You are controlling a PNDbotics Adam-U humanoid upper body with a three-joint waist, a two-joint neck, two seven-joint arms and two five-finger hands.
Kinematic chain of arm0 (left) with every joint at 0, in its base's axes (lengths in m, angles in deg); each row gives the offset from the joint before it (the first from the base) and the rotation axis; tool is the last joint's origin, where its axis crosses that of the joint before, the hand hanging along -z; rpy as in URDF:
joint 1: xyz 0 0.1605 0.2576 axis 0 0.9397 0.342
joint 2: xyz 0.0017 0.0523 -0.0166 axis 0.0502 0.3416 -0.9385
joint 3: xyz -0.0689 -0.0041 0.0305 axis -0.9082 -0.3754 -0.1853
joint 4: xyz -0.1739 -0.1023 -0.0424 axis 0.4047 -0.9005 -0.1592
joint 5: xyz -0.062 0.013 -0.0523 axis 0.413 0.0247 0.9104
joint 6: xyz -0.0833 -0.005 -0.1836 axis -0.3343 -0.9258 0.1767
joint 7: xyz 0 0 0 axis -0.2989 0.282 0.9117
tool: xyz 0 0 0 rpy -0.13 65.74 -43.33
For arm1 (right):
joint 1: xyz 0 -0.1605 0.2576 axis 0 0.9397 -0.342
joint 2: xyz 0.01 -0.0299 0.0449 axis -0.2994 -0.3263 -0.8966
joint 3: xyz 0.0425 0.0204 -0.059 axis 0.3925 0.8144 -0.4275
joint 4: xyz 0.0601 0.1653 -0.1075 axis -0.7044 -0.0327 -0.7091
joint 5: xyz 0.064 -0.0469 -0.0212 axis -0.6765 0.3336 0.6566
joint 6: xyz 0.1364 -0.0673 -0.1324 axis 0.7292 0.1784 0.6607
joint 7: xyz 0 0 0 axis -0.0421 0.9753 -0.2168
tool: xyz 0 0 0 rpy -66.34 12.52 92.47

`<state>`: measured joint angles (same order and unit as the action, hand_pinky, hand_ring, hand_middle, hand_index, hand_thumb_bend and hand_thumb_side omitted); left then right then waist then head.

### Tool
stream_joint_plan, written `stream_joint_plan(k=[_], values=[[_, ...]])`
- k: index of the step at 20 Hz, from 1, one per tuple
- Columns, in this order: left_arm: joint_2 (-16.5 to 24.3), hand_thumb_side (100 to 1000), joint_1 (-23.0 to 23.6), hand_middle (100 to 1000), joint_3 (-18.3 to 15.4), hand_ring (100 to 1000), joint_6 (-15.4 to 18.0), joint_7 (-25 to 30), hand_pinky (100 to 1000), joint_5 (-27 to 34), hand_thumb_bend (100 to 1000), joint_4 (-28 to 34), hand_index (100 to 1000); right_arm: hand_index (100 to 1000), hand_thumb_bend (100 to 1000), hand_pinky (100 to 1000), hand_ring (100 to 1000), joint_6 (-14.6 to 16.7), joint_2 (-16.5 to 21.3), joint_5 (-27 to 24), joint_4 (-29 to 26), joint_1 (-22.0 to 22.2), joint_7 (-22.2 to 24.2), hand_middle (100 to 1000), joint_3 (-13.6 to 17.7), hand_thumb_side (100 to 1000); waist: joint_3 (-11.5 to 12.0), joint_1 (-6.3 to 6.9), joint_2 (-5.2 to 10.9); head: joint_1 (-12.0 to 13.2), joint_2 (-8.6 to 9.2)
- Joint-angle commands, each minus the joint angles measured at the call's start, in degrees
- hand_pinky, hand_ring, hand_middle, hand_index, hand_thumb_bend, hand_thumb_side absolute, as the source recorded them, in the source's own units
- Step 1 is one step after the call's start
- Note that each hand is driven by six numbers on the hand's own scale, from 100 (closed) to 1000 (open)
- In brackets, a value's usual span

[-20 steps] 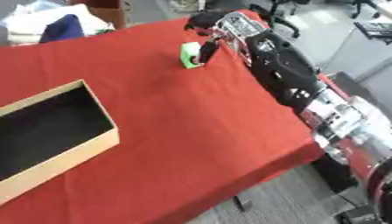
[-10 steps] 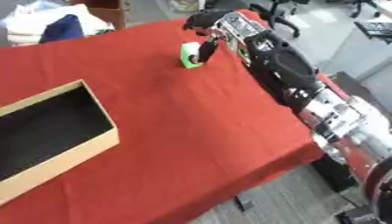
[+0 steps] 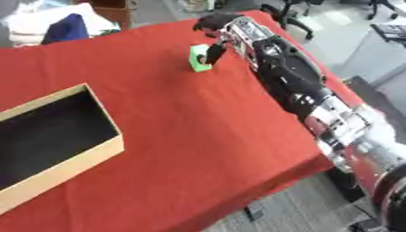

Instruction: Pick up objects on the table and place them in the box.

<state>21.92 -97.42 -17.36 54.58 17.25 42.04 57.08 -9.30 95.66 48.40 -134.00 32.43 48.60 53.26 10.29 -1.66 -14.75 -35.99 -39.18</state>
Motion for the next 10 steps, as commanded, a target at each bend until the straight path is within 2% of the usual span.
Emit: stream_joint_plan(k=[1,10], values=[[0.5,634,-0.7,604,-0.2,635,0.2,0.2,685,0.2,100,1.1,764,1000,193,843,897,-0.7,1.4,0.2,1.5,-1.4,-1.4,1000,1.6,437,0.2,0.15,0.66,-0.3,0.89],[0.2,635,-0.8,604,-0.2,634,0.2,0.3,685,0.3,100,1.1,764,1000,134,834,888,-2.1,0.6,-0.6,5.5,-2.1,-3.6,1000,3.3,403,0.6,0.34,0.07,-0.5,1.30]])
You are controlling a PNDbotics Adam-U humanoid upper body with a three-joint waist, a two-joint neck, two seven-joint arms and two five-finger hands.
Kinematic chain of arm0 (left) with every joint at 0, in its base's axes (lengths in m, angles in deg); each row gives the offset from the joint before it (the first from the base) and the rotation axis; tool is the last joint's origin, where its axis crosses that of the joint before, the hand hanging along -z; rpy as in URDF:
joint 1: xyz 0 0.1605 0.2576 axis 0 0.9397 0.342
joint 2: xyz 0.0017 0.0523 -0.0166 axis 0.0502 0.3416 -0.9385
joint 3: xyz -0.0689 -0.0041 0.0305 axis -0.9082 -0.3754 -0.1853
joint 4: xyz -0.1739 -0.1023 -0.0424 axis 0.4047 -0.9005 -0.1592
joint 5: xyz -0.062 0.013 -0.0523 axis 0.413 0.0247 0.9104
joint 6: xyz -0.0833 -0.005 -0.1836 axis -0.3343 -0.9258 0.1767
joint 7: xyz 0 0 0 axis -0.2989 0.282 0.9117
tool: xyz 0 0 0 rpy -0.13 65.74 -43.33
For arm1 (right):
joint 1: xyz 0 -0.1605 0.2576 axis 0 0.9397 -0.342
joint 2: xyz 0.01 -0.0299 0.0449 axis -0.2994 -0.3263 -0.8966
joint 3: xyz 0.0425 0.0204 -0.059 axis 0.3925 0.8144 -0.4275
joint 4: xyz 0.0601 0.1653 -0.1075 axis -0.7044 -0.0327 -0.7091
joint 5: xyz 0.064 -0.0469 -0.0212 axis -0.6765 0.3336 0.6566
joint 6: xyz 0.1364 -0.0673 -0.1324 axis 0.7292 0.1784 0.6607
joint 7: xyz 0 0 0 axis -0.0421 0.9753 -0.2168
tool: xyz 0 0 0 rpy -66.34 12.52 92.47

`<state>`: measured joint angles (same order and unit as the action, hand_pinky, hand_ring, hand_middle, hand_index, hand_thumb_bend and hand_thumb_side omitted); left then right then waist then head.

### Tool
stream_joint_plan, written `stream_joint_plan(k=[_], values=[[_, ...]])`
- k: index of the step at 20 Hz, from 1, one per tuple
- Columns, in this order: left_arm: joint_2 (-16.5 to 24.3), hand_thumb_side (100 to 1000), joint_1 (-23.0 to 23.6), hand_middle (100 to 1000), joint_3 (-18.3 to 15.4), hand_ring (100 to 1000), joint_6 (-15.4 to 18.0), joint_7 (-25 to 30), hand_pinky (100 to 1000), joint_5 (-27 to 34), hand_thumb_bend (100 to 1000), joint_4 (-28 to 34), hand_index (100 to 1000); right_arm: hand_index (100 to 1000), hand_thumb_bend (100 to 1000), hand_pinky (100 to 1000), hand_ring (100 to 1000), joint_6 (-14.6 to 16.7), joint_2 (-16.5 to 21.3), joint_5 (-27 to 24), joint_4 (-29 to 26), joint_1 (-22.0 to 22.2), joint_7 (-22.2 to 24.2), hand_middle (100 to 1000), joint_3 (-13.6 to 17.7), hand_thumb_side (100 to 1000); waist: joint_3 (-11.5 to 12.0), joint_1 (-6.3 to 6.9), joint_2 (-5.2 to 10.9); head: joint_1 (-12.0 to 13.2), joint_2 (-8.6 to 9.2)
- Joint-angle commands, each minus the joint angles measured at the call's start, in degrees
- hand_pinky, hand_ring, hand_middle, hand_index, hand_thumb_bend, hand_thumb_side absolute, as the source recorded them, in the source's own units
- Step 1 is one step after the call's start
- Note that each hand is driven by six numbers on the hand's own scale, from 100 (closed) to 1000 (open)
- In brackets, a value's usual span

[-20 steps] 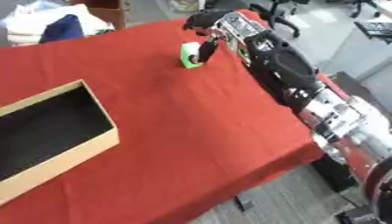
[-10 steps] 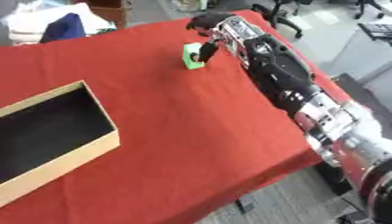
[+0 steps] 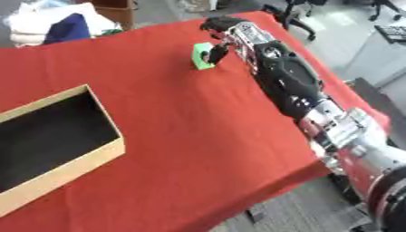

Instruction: Pick up objects on the table and place them in the box.

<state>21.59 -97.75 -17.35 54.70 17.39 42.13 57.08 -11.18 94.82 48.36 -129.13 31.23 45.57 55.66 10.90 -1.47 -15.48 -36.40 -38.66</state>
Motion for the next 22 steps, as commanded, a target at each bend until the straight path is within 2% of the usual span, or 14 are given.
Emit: stream_joint_plan(k=[1,8,13,16,18,19,22], values=[[0.5,635,-0.5,605,-0.2,634,0.1,0.2,685,0.2,100,1.1,764,1000,133,834,888,-0.3,1.4,-0.7,0.8,-0.9,-0.7,1000,0.9,403,0.0,0.16,0.78,-0.1,0.78],[0.6,635,-0.3,605,-0.2,634,0.1,0.2,686,0.2,100,1.1,764,1000,120,835,887,-0.1,2.0,-0.9,-1.1,-1.2,-1.5,1000,0.9,388,-0.3,0.24,1.07,0.0,0.51],[0.8,634,-0.2,605,-0.3,635,0.1,0.1,686,0.2,100,1.1,764,1000,156,838,891,0.2,3.0,-1.0,-4.1,-1.2,-0.7,1000,0.7,395,-0.4,0.27,1.39,0.0,0.34],[0.8,634,-0.1,605,-0.3,634,0.1,0.1,686,0.2,100,1.1,764,1000,219,840,893,0.4,3.5,-1.3,-4.9,-0.9,0.5,1000,0.6,397,-0.4,0.25,1.47,0.0,0.19],[0.8,634,-0.1,605,-0.3,634,0.0,0.1,686,0.2,100,1.1,764,1000,226,840,893,0.5,3.6,-1.6,-5.0,-0.6,1.2,1000,0.5,398,-0.4,0.24,1.48,0.0,0.19],[0.8,633,-0.1,605,-0.3,634,0.0,0.1,686,0.2,100,1.1,764,1000,281,841,895,0.5,3.6,-1.7,-5.0,-0.6,1.3,1000,0.5,414,-0.4,0.24,1.47,0.0,0.19],[0.8,633,-0.1,605,-0.3,634,0.1,0.1,686,0.2,100,1.1,764,1000,335,841,895,1.0,3.8,-2.3,-4.5,0.2,2.4,1000,0.0,444,-0.4,0.26,1.41,0.1,0.21]])
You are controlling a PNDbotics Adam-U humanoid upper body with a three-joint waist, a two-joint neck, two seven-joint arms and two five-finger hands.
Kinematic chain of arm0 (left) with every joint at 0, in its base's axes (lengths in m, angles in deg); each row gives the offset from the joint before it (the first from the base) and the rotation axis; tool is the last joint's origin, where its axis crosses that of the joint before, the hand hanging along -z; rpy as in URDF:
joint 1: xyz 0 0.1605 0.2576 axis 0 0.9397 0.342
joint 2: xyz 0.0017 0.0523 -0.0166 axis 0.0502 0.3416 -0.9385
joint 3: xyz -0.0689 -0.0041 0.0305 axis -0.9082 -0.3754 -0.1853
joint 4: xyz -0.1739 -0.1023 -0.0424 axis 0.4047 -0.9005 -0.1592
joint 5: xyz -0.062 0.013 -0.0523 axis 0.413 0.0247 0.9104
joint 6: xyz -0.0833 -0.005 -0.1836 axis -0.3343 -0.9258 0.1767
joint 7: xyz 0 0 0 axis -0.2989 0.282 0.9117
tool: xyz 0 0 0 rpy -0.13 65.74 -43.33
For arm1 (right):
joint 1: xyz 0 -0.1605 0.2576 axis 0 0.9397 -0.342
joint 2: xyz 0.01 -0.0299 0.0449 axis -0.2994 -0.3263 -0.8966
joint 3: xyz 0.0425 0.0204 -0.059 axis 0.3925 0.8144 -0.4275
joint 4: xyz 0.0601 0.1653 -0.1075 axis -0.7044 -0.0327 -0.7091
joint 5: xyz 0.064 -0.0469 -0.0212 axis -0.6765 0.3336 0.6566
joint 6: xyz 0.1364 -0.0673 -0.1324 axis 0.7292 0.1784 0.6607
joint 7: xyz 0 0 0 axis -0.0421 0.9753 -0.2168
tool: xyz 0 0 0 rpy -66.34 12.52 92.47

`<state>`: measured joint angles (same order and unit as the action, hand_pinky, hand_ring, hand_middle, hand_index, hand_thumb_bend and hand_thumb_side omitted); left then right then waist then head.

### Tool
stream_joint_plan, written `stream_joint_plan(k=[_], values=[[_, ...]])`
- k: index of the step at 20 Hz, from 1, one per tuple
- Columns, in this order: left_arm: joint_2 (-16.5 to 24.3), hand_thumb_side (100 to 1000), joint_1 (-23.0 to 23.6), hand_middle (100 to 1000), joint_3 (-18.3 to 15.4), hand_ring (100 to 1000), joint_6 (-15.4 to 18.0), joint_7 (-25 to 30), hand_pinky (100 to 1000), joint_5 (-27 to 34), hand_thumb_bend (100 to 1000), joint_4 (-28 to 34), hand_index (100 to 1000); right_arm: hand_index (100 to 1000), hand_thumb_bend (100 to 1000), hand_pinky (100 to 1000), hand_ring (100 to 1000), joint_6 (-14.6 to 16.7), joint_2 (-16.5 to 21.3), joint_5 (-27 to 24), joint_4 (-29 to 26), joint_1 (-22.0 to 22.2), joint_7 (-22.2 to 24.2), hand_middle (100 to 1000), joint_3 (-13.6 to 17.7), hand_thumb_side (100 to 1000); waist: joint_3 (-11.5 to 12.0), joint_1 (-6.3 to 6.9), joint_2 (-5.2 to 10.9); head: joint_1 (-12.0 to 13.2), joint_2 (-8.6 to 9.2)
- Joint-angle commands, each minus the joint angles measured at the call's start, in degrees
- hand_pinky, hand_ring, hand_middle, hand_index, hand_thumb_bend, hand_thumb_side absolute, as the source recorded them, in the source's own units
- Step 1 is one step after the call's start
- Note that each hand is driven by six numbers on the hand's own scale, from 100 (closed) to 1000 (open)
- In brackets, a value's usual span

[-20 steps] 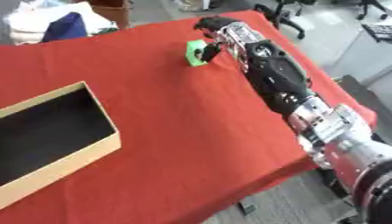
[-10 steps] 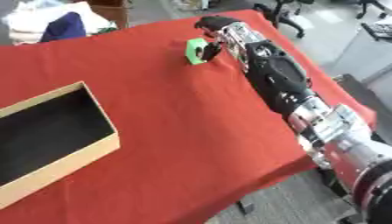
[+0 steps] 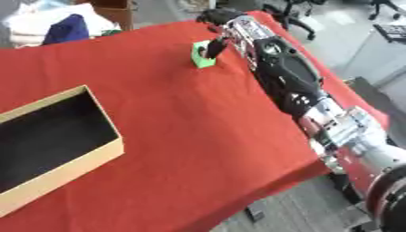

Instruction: Pick up objects on the table and place them in the box.

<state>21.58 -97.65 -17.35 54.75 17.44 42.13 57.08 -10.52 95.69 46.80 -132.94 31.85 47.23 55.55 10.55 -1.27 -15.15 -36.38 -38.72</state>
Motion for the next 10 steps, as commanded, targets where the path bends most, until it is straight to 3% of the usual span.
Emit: stream_joint_plan(k=[1,10], values=[[0.8,634,-0.2,605,-0.3,634,0.0,0.1,686,0.2,100,1.1,764,1000,341,841,895,0.5,2.9,-0.9,-0.6,-0.2,1.0,1000,-0.1,443,0.0,0.05,1.04,0.1,0.27],[0.8,634,-0.4,606,-0.2,635,0.1,0.2,687,0.2,100,1.1,764,1000,280,836,889,0.0,2.7,-1.1,2.5,0.0,0.8,1000,0.6,435,0.3,0.26,0.63,0.0,0.72]])
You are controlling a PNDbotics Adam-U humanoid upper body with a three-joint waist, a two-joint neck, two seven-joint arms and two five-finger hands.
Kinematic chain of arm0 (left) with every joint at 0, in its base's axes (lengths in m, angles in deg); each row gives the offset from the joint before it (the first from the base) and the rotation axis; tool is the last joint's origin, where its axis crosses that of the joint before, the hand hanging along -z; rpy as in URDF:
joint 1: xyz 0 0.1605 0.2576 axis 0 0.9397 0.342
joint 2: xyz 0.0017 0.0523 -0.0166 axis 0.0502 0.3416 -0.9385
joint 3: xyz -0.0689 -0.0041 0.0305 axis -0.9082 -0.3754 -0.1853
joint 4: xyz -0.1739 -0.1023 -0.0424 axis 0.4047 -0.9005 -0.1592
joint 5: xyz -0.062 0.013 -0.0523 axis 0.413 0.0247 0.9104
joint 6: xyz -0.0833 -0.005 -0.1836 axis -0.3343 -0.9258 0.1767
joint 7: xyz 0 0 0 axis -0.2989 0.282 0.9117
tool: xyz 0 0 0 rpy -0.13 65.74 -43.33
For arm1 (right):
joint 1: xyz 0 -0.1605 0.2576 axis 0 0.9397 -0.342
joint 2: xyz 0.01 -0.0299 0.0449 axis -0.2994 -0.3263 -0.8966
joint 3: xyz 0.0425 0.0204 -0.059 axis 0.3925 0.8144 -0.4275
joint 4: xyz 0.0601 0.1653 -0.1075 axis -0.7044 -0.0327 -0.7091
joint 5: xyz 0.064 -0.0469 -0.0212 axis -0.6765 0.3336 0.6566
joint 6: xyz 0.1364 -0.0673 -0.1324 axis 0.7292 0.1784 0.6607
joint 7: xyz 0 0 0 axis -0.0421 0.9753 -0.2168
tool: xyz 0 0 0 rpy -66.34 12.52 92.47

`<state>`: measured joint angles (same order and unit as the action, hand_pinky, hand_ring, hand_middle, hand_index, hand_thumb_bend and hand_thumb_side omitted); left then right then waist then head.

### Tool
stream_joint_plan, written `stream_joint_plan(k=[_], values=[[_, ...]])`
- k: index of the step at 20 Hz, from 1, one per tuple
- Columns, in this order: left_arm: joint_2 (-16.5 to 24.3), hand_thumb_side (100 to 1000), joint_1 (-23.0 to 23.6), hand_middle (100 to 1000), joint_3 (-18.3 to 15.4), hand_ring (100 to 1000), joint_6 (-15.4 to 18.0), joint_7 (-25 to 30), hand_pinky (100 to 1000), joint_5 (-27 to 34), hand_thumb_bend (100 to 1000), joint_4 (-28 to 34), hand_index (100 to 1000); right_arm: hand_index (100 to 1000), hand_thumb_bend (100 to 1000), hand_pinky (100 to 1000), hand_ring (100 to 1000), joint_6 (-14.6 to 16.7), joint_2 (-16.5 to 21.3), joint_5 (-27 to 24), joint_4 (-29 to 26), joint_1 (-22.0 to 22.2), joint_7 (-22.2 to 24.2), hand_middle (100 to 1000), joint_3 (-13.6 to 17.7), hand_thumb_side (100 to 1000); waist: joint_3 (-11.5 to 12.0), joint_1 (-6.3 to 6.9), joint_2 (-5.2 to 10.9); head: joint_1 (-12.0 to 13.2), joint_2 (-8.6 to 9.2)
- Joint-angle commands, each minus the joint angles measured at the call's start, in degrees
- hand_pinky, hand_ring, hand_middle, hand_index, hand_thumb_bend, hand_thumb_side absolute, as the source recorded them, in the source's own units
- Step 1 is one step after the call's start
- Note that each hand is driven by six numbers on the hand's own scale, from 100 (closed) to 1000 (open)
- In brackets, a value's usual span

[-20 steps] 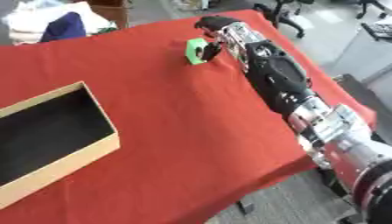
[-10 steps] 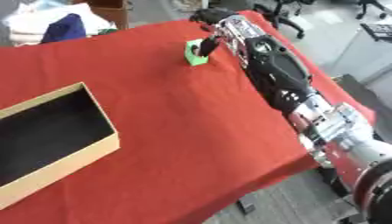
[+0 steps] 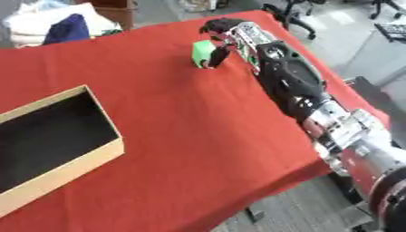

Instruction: Pick up objects on the table and place them in the box.

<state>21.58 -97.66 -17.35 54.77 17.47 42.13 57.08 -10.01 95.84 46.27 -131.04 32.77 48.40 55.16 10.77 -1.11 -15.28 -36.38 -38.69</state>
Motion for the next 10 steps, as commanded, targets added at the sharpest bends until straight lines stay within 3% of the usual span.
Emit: stream_joint_plan(k=[1,10], values=[[0.8,634,-0.5,606,-0.2,635,0.1,0.2,687,0.2,100,1.1,764,1000,272,835,888,-0.8,2.4,-0.6,1.2,-1.1,-0.6,1000,1.2,432,0.2,0.14,0.69,0.0,0.80],[0.7,633,-0.8,606,-0.1,635,0.3,0.4,687,0.3,100,1.1,764,1000,224,831,883,-1.4,1.9,-1.0,3.5,-1.9,-2.1,1000,2.0,412,0.9,0.41,0.11,-0.2,1.49]])
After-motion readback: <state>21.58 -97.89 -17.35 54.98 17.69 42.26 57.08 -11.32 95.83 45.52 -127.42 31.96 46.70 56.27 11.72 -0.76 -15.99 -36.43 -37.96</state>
